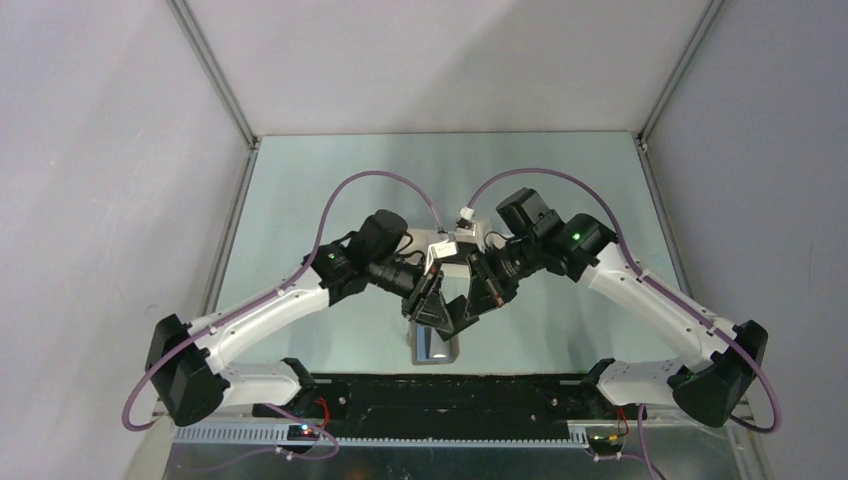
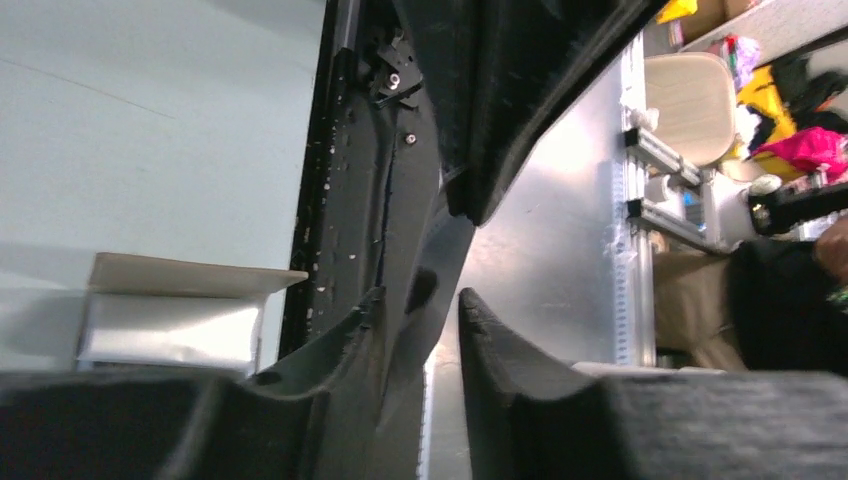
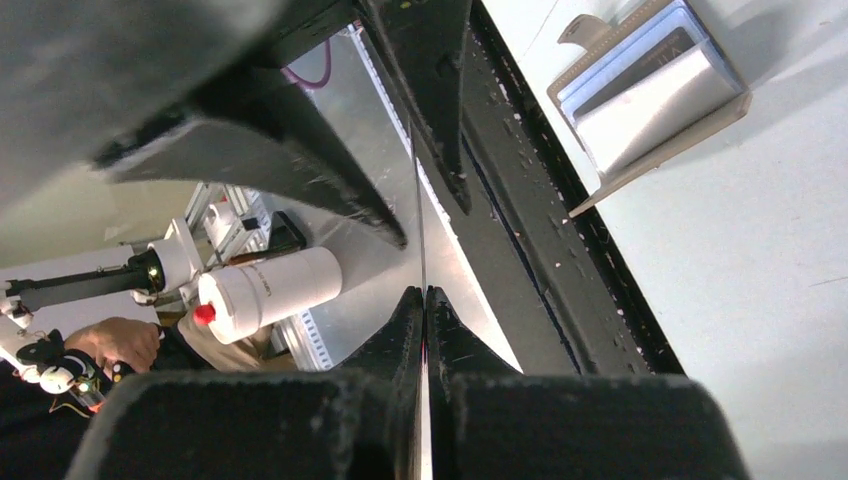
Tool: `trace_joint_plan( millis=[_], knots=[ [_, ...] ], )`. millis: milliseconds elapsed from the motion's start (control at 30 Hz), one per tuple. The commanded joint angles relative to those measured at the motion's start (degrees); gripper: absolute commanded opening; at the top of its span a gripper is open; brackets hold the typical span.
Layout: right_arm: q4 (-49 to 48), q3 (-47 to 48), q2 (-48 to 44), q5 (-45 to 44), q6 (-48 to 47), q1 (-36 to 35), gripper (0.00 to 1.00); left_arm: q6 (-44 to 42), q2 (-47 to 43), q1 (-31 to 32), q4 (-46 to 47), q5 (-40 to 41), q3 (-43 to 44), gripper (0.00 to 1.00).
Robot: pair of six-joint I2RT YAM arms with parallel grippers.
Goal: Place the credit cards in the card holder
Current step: Pick up the credit card from the storage box.
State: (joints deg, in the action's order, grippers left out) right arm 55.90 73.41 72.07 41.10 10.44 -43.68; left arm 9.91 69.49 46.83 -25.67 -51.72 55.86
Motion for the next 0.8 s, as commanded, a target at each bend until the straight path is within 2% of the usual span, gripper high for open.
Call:
trace_joint_plan(
  millis=[0, 33, 100, 133, 167, 200, 233, 267, 333, 400, 500, 567, 600, 667, 767],
  knots=[
    [-0.68, 0.84, -0.78, 1.01, -0.52, -0.19, 0.00, -0.16, 1.61, 0.68, 0.11, -2.30, 3.01, 0.28],
    [-0.74, 0.86, -0.87, 0.70, -0.53, -0.10, 0.00, 0.02, 1.79, 0.66, 0.12, -1.90, 3.20, 0.14],
    [-1.11, 0.83, -1.21, -0.95, -0.11, 0.22, 0.03, 0.50, 1.95, 0.69, 0.17, -0.29, 3.65, 0.02],
    [-1.60, 0.84, -1.62, -2.65, 0.22, 0.85, 0.17, 0.79, 1.69, 0.65, 0.22, 1.35, 3.82, 0.01],
    [-1.81, 0.86, -2.17, -3.64, 1.28, 1.35, 0.25, 1.68, 1.52, 0.68, 0.37, 2.63, 3.87, 0.00],
    [-2.50, 0.82, -2.53, -5.48, 1.84, 2.42, 0.42, 2.26, 0.82, 0.67, 0.45, 5.61, 3.97, 0.00],
    [-2.79, 0.74, -3.49, -6.59, 3.35, 3.06, 0.50, 3.59, 0.38, 0.65, 0.80, 7.31, 3.98, 0.00],
    [-3.71, 0.62, -4.12, -8.88, 4.37, 4.76, 0.66, 4.44, -0.81, 0.64, 0.97, 11.68, 4.06, 0.00],
    [-7.19, -1.12, -6.91, -9.32, 7.90, 8.31, 0.82, 7.97, -3.03, 0.70, 1.68, 19.12, 3.80, 0.00],
    [-13.19, -6.74, -10.68, -5.86, 14.30, 12.46, 0.89, 12.54, -5.94, 0.64, 5.53, 25.16, 2.71, 0.00],
    [-23.83, -13.41, -17.13, 2.21, 21.57, 17.17, 0.91, 22.11, -10.33, 0.68, 13.24, 30.93, -1.79, 0.00],
    [-32.53, -17.68, -20.02, 5.39, 26.52, 17.87, 0.91, 29.92, -14.04, 0.65, 24.35, 32.68, -7.50, 0.00],
    [-36.98, -19.64, -20.65, 6.14, 28.93, 17.90, 0.91, 32.59, -16.50, 0.75, 33.45, 33.21, -9.84, 0.00],
    [-42.04, -21.04, -21.43, 8.45, 31.34, 17.76, 0.90, 41.34, -18.97, 0.84, 42.73, 33.93, -14.88, 0.00],
    [-47.44, -21.35, -20.53, 10.72, 33.55, 16.72, 0.86, 44.87, -20.17, 1.50, 46.59, 34.01, -17.25, 0.00]
  ],
)
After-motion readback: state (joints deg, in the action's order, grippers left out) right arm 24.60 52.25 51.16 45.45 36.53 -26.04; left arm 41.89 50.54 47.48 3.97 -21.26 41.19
